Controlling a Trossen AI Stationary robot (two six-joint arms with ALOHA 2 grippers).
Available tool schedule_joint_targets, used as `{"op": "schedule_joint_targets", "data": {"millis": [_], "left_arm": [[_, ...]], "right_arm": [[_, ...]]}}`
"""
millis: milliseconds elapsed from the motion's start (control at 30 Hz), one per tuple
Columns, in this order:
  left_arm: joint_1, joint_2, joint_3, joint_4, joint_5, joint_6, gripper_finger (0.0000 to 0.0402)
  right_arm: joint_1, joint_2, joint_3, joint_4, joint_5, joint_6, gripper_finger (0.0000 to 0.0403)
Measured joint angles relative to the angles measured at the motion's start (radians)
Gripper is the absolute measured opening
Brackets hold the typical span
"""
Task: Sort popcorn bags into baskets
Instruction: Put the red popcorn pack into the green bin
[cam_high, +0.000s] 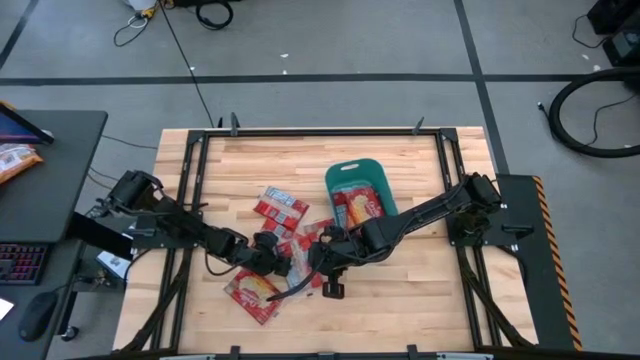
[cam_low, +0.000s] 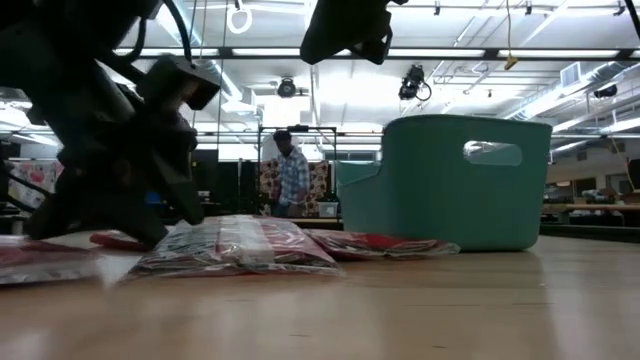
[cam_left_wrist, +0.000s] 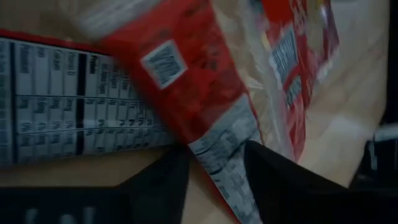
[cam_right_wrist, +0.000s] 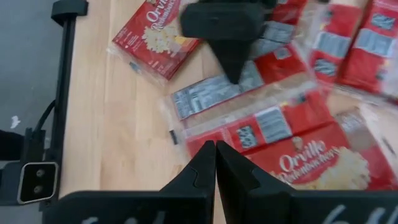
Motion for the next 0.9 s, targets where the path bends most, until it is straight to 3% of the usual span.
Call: {"op": "schedule_joint_targets", "data": {"millis": [300,567,767,900], "left_arm": [[0.002,-0.001,0.000,-0.025,-0.027,0.016,0.0011],[0.000,-0.040,0.000,0.007,-0.012,0.097,0.0004],[-0.027,-0.098,0.002,0.003,-0.014,0.296,0.0003],[-0.044,-0.135,0.002,0.008,-0.034,0.477,0.0002]], "right_arm": [[-0.001,0.000,0.000,-0.007,-0.012,0.018,0.0018],[-0.005,-0.020,0.003,-0.034,-0.011,0.036,0.0018],[-0.018,-0.014,0.002,-0.036,0.003,0.074,0.0029],[-0.047,-0.015,0.001,-0.008,-0.017,0.070,0.0062]]}}
